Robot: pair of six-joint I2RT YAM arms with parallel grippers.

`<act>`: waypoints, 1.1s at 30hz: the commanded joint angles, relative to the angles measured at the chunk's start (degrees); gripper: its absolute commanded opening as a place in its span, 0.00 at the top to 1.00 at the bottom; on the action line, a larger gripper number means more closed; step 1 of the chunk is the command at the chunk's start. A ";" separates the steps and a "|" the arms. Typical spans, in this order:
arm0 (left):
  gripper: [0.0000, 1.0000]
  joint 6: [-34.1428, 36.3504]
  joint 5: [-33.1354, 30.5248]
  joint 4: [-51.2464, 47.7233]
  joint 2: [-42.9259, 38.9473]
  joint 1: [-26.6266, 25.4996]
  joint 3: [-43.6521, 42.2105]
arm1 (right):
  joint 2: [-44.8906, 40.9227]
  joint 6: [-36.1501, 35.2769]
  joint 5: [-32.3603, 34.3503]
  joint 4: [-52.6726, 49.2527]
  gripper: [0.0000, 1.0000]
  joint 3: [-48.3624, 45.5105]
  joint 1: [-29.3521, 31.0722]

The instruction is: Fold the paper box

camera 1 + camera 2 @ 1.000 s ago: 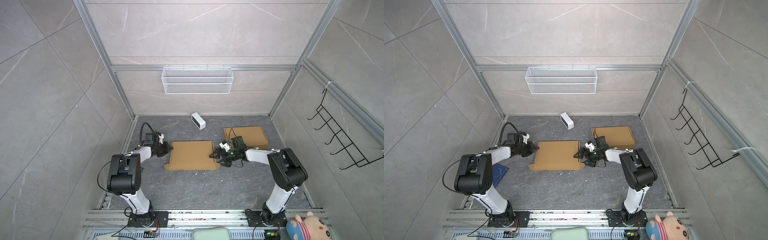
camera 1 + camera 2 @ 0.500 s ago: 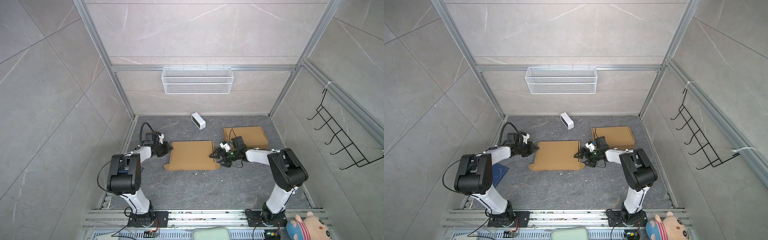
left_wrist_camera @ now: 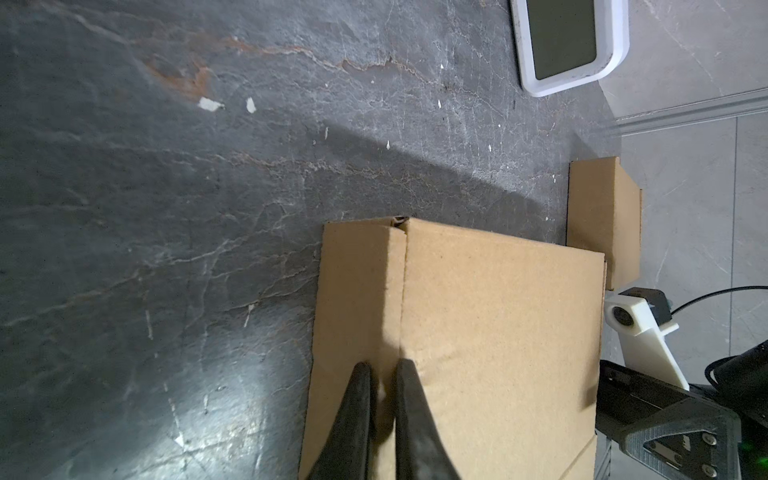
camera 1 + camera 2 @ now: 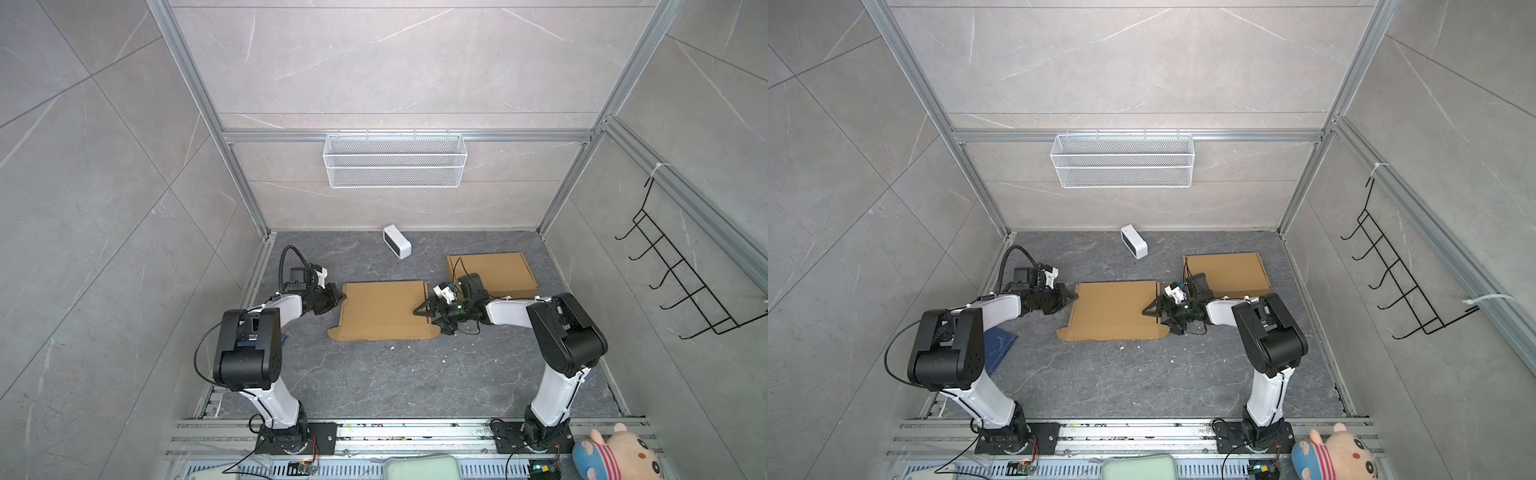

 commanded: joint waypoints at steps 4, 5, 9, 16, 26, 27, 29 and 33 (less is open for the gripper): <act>1.00 -0.07 -7.17 -11.07 3.15 0.80 -3.53 | 3.26 2.24 -1.42 1.26 0.01 0.29 1.55; 1.00 -0.01 -7.16 -11.19 3.23 0.78 -3.48 | 3.26 2.82 -1.45 2.06 0.01 0.45 1.61; 0.97 -0.11 -7.75 -11.21 2.90 0.79 -2.93 | 4.37 9.32 -3.34 10.97 0.11 0.15 1.79; 0.74 -4.26 0.66 -7.23 -0.22 0.78 -0.76 | 6.23 18.42 -4.49 21.35 0.25 -1.28 1.79; 0.58 -1.24 2.69 -14.69 -15.49 0.78 3.58 | 5.49 28.17 -5.73 28.39 0.36 -2.53 1.77; 0.58 -0.47 1.72 -15.78 -17.42 0.62 4.16 | 5.05 28.91 -5.64 28.31 0.37 -2.59 1.84; 0.57 2.70 -1.34 -17.81 -21.16 -0.88 5.11 | 4.30 30.43 -5.62 28.13 0.38 -2.70 1.79; 0.52 18.13 -16.91 -19.57 -31.14 -12.28 4.67 | 3.03 34.10 -5.56 27.86 0.41 -2.68 1.81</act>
